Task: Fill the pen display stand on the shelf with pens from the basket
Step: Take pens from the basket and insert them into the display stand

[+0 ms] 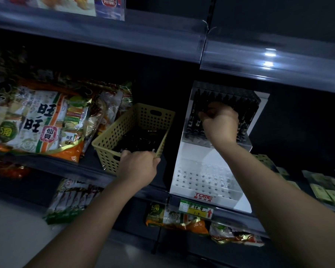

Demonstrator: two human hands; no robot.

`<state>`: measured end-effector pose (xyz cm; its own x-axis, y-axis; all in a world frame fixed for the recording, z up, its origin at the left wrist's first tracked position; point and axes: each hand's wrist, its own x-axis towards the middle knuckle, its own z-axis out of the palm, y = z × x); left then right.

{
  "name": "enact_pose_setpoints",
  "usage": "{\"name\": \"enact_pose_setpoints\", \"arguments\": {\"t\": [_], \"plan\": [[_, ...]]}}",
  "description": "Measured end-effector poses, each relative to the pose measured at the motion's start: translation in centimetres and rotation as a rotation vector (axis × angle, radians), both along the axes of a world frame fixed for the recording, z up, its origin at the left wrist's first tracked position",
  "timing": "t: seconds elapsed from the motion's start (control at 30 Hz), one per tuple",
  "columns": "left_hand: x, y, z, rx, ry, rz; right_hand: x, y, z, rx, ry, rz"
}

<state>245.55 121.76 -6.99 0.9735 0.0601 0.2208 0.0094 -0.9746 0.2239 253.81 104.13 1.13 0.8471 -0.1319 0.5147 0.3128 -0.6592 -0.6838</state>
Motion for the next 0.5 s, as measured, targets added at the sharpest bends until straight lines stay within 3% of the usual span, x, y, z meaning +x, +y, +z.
{"name": "enact_pose_setpoints", "arguments": {"t": [0.33, 0.5], "plan": [[0.0, 0.2, 0.6, 0.0, 0.094, -0.041, -0.2, 0.0, -0.8, -0.071, 0.027, -0.024], [-0.2, 0.7, 1.0, -0.006, 0.156, -0.088, -1.9, 1.5, -1.0, -0.008, -0.038, 0.056]]}}
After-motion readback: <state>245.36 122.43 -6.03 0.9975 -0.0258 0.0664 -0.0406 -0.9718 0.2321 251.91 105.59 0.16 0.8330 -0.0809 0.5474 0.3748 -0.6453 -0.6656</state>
